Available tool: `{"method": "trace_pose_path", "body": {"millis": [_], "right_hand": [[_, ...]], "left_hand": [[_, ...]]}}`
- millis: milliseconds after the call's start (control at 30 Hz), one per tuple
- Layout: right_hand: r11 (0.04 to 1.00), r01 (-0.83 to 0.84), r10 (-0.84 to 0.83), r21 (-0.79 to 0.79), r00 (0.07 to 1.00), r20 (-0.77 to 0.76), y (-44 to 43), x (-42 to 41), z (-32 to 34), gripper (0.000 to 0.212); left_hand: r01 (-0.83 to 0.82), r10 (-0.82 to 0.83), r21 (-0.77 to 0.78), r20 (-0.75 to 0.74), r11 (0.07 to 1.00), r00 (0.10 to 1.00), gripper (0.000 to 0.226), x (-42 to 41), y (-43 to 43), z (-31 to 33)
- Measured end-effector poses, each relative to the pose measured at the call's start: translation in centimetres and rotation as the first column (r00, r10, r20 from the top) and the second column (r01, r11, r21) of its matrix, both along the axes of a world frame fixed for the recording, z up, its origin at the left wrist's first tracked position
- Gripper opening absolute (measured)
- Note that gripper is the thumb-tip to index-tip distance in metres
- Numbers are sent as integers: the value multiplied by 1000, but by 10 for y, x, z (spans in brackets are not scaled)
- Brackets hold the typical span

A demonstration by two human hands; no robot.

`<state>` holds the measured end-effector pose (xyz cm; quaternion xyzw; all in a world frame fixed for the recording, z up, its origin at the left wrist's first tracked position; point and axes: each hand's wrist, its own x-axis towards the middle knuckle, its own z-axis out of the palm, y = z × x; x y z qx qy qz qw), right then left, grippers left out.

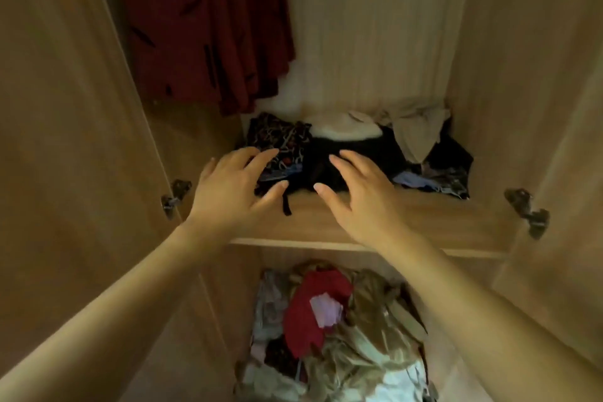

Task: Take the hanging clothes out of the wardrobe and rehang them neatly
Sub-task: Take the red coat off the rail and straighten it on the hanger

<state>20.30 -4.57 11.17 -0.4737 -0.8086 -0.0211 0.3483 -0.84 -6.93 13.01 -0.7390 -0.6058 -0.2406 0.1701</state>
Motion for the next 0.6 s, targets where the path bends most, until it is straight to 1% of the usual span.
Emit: {"method": "trace_pose_path", "body": {"millis": [67, 167, 233, 333, 467, 533, 600], "right_hand": [[996, -65, 64, 59, 998, 15, 41, -13, 39, 64], [979, -159, 164, 129, 986, -26, 102, -32, 93, 63], [953, -226, 242, 204, 969, -56, 141, -48, 124, 66], [908, -296, 324, 297, 945, -48, 187, -73, 165, 65], [857, -356, 401, 374, 915, -50, 223, -113, 220, 61], [827, -379, 445, 415, 892, -73, 231, -137, 247, 60], [802, -393, 486, 449, 867, -110, 234, -163, 276, 60]], "left_hand": [[-55, 56, 74, -13, 996, 998, 69, -9, 32, 33], [-147, 154, 181, -28, 972, 988, 66, -25, 73, 83], [-206, 230, 253, -69, 945, 971, 67, -39, 93, 115], [-299, 356, 354, -108, 886, 928, 66, -63, 108, 158], [-399, 488, 466, -82, 790, 869, 64, -93, 109, 210], [-444, 528, 477, -49, 758, 848, 66, -107, 109, 231], [-461, 534, 485, -15, 743, 845, 68, -122, 111, 249]]}}
